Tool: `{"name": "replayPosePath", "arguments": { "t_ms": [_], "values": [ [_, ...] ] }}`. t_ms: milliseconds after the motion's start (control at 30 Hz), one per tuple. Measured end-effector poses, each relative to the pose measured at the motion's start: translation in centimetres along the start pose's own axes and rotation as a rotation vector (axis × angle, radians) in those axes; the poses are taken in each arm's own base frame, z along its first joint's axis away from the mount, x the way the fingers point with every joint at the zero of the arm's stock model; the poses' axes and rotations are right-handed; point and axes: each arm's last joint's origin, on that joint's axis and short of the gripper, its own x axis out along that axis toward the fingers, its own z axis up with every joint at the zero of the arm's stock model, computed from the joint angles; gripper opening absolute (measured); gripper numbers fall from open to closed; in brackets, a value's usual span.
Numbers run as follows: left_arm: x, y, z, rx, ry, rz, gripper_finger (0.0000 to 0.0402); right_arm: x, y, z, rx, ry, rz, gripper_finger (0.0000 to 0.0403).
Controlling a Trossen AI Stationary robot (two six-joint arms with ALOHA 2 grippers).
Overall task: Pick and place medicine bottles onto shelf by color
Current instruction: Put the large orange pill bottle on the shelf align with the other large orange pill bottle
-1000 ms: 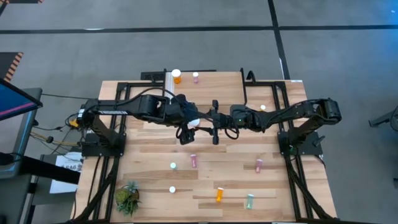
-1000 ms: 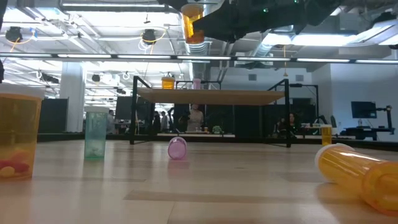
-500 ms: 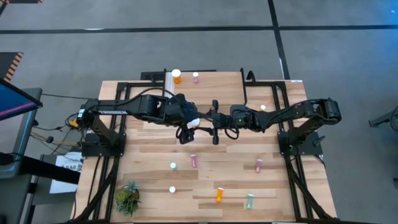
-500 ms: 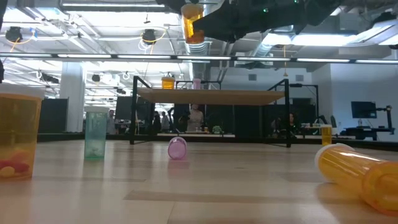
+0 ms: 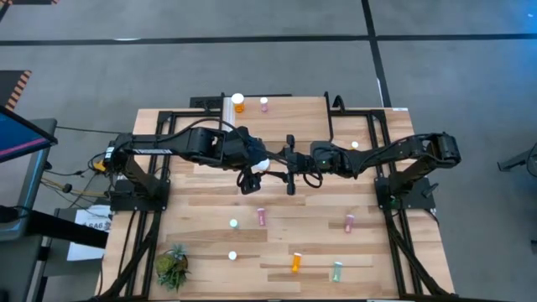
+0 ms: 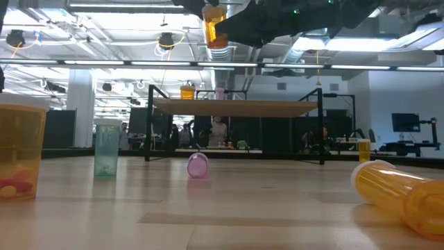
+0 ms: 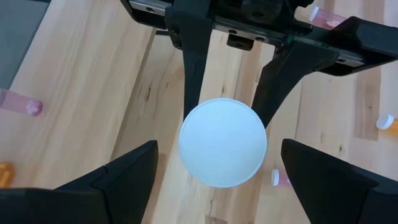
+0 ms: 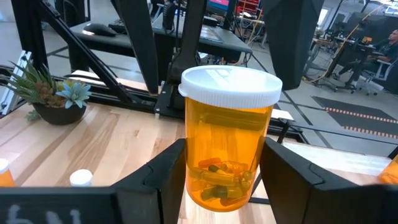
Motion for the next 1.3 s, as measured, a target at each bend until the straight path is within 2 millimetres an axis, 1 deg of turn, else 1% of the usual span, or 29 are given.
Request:
{"name": "replayPosePath", "arguments": {
  "t_ms": [100,367,567,700,1000,1300],
  "values": [
    [0.0,0.0,0.0,0.001,0.0,0.0,0.0311,0.0,0.0,-0.01,0.0,0.0,0.0,0.0201],
    [0.0,0.0,0.0,0.002,0.0,0.0,0.0241,0.0,0.0,0.0,0.001,0.0,0.0,0.0204],
    [0.0,0.0,0.0,0.002,0.0,0.0,0.0213,0.0,0.0,0.0,0.001,0.0,0.0,0.0202],
    [0.0,0.0,0.01,0.002,-0.001,0.0,0.0205,0.0,0.0,-0.02,0.001,0.001,0.001,0.0204],
    [-0.01,-0.01,0.01,0.017,-0.003,0.007,0.0204,0.0,0.32,0.07,-0.006,-0.002,0.01,0.0207],
    [0.0,0.0,-0.04,0.021,0.002,0.008,0.0203,0.0,0.34,0.03,-0.008,0.004,0.011,0.0225]
  ]
}}
